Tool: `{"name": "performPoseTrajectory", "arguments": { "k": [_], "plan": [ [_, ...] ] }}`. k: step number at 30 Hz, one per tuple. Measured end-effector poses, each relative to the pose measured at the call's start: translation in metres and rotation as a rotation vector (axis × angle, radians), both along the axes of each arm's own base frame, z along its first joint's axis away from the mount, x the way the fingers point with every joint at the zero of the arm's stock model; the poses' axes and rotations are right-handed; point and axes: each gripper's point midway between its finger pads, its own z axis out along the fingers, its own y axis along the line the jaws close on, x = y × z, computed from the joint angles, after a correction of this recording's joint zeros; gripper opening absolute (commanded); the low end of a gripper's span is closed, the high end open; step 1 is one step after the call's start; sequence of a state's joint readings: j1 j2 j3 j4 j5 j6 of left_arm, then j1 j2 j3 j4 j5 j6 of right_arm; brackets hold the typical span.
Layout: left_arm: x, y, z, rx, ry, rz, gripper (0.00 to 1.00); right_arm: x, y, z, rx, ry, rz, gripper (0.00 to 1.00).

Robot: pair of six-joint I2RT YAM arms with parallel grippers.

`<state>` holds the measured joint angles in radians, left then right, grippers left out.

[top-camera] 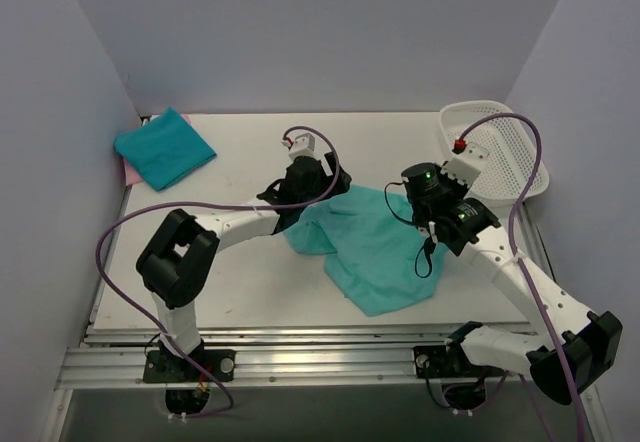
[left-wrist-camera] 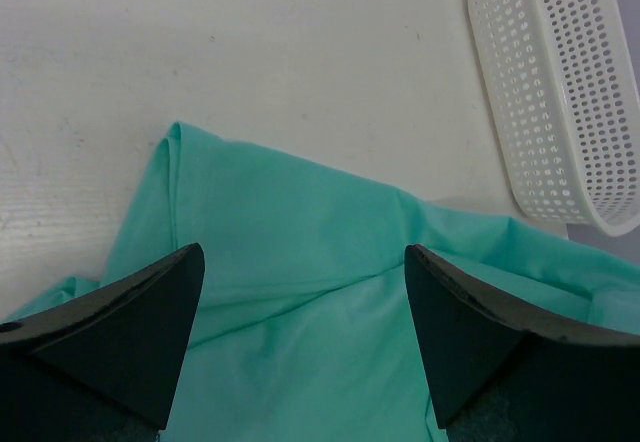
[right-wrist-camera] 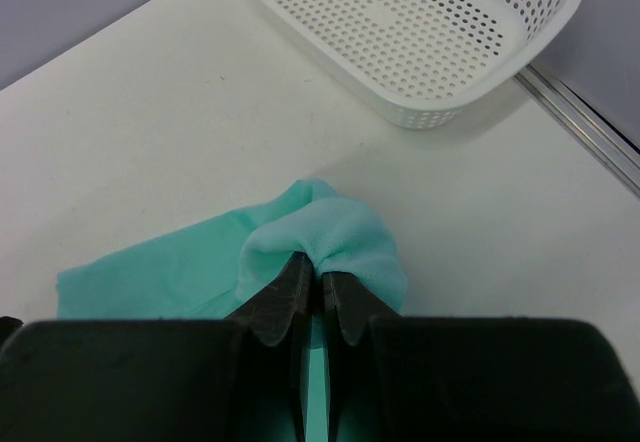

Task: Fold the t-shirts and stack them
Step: Flatten out the tshirt

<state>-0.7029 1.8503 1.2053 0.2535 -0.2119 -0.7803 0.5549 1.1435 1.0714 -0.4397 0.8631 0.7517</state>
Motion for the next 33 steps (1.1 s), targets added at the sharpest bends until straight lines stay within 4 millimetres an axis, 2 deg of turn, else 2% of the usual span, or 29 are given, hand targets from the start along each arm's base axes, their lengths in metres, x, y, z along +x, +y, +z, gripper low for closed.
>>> {"name": "performPoseTrajectory", "arguments": {
  "k": [7,12,19,29,33],
  "plan": [
    [-0.025,-0.018,-0.012,-0.043,0.081,0.031,0.88,0.002,0.000,-0.004,0.008,-0.006,0.001,0.00],
    [-0.039,-0.018,-0.030,-0.045,0.126,0.072,0.83,0.000,-0.001,-0.014,0.006,0.012,0.006,0.00],
    [-0.039,-0.008,-0.039,-0.087,0.164,0.178,0.82,-0.001,-0.001,-0.018,0.007,0.019,0.009,0.00],
    [-0.044,-0.004,-0.094,-0.056,0.249,0.250,0.82,-0.001,-0.001,-0.017,0.011,0.014,0.009,0.00],
    [-0.036,-0.009,-0.093,-0.073,0.237,0.262,0.81,-0.001,-0.001,-0.017,0.010,0.014,0.009,0.00]
  ]
}}
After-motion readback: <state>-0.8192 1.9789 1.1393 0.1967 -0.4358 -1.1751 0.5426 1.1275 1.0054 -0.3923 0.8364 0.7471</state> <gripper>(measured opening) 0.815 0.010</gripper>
